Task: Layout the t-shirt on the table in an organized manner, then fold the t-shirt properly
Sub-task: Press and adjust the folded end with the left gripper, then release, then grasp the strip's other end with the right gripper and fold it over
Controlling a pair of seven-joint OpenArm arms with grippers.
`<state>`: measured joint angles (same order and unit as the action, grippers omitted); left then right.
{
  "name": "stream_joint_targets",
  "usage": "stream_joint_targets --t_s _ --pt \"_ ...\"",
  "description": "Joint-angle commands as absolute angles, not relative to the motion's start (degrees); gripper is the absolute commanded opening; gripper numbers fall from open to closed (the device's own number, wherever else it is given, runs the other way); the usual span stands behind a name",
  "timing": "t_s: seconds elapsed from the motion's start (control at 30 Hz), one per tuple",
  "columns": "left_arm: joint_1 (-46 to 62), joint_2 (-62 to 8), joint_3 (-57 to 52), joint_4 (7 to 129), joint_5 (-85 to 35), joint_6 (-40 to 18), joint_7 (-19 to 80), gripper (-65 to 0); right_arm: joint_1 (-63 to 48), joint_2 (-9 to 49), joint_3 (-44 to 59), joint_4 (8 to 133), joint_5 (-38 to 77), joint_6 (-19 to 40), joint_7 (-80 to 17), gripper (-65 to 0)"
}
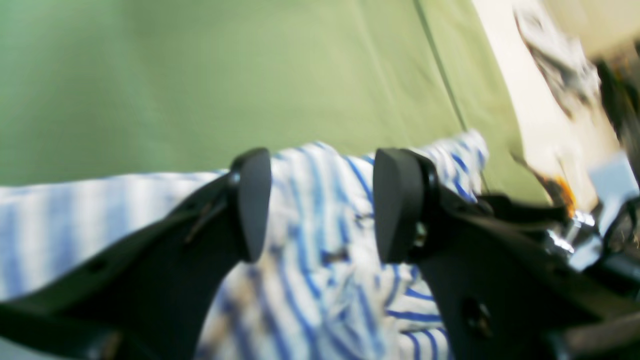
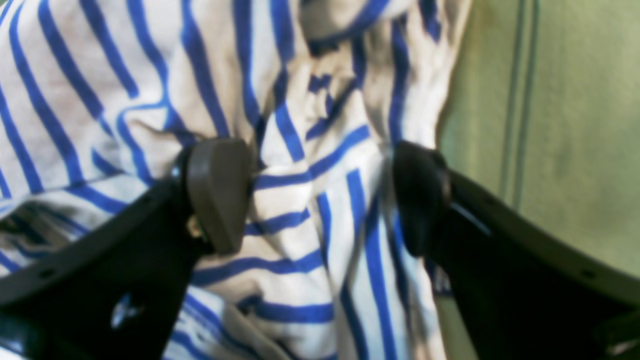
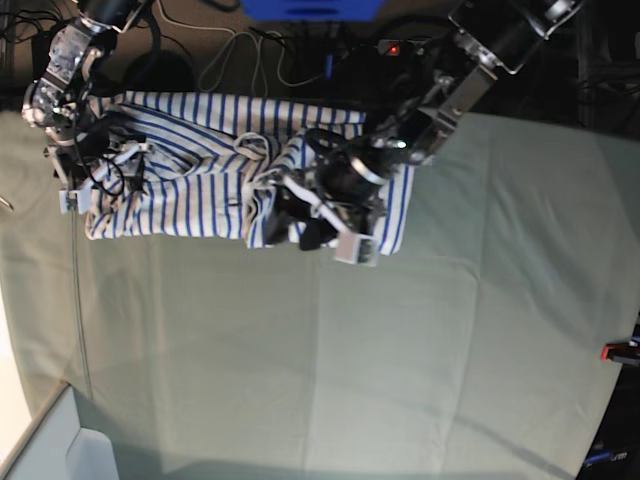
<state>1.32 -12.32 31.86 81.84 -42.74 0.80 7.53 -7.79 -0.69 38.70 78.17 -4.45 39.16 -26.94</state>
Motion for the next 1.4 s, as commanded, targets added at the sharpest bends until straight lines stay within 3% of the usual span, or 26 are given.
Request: stream_joint_targets --t_s 0.0,0.13,0.2,0.3,0.33,0.57,0.8,1.07,1.2,1.37 --pt "1.36 -13.14 29.76 83.30 -42.77 0.13 6.37 -33.0 -7.78 -0.04 38.73 78.46 -4.26 40.00 -27.30 -20.0" --pt "4.00 -15.08 21.67 83.74 -42.77 0.04 6.37 -33.0 -7.78 0.04 38.37 78.46 -4.00 40.00 -27.30 -24.0" --pt "5.58 -15.60 16.84 83.74 -42.77 0.04 6.37 -33.0 -7.78 0.04 38.37 78.37 -4.00 40.00 -27.30 -36.1" --pt "8.40 -15.60 8.48 83.74 -42.77 -0.04 6.37 -33.0 -7.52 -0.04 38.37 78.55 -4.00 40.00 -27.38 -63.5" --pt "9.27 -15.60 6.20 83.74 -42.77 -0.13 6.37 -33.0 -7.52 -0.04 38.37 78.90 -4.00 40.00 -27.56 -65.0" --pt "12.62 -15.52 -3.82 83.65 -42.77 -0.13 6.46 -33.0 -7.87 -2.24 38.73 85.93 -4.35 40.00 -27.56 -65.0" --pt "13.85 -15.43 -6.46 83.74 -42.77 -0.13 6.46 -33.0 -12.00 -8.57 38.11 102.37 -4.35 40.00 -27.65 -65.0" --pt "14.73 -15.52 -7.43 83.74 -42.77 -0.13 6.46 -33.0 -14.99 -9.00 35.65 106.86 -4.35 40.00 -27.74 -65.0" --pt "14.73 -15.52 -8.48 83.74 -42.77 -0.13 6.46 -33.0 -18.51 -9.00 31.08 109.49 -4.35 40.00 -27.74 -65.0" --pt "14.73 -16.40 -9.19 83.74 -42.77 -0.22 6.46 -33.0 -22.73 -9.00 17.63 109.58 -4.00 39.25 -27.47 -65.0"
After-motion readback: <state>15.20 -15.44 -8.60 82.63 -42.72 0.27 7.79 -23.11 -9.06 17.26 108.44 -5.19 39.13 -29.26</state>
